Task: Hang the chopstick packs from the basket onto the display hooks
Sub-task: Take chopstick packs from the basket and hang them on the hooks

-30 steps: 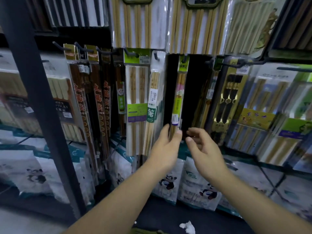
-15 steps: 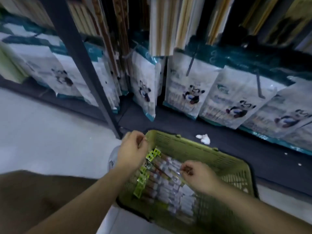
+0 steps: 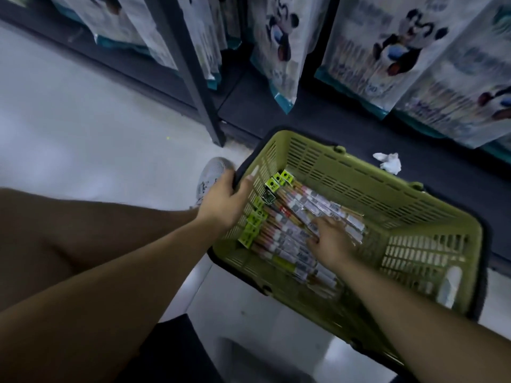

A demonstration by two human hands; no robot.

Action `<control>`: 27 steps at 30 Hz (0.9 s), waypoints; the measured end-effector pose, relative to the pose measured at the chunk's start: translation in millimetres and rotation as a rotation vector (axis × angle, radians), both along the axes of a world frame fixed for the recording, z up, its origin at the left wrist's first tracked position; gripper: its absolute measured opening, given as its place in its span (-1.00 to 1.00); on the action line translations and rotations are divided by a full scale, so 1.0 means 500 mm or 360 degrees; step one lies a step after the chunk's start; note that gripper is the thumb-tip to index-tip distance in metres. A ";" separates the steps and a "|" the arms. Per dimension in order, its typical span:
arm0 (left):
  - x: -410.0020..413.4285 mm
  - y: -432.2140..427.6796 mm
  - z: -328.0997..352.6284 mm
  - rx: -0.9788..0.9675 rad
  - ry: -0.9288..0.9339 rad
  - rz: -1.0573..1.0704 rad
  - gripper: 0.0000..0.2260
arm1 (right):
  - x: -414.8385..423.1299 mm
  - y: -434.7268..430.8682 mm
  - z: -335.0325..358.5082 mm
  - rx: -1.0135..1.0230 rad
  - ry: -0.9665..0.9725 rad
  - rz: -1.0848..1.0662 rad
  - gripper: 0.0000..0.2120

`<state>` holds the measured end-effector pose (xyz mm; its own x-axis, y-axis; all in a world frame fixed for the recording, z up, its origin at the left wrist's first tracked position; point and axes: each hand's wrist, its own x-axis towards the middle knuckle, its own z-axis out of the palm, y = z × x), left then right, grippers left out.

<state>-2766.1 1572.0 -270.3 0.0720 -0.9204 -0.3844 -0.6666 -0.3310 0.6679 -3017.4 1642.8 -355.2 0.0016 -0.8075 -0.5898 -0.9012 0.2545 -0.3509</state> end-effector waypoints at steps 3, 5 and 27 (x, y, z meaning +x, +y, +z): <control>0.001 0.000 -0.008 -0.0009 0.0016 0.0001 -0.65 | 0.010 -0.001 -0.009 0.0052 -0.0022 -0.0044 -0.45; 0.001 -0.002 -0.011 0.0017 0.0018 -0.0001 -0.65 | 0.017 0.003 -0.017 0.0092 -0.0010 -0.0011 -0.51; 0.005 -0.009 -0.020 0.0050 0.0067 0.0005 -0.70 | 0.043 0.042 -0.024 0.0249 -0.0078 0.0437 -0.63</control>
<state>-2763.4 1567.5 -280.2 0.0579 -0.9075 -0.4161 -0.6373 -0.3544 0.6843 -2995.9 1663.9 -367.3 0.2387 -0.6726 -0.7005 -0.9265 0.0583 -0.3717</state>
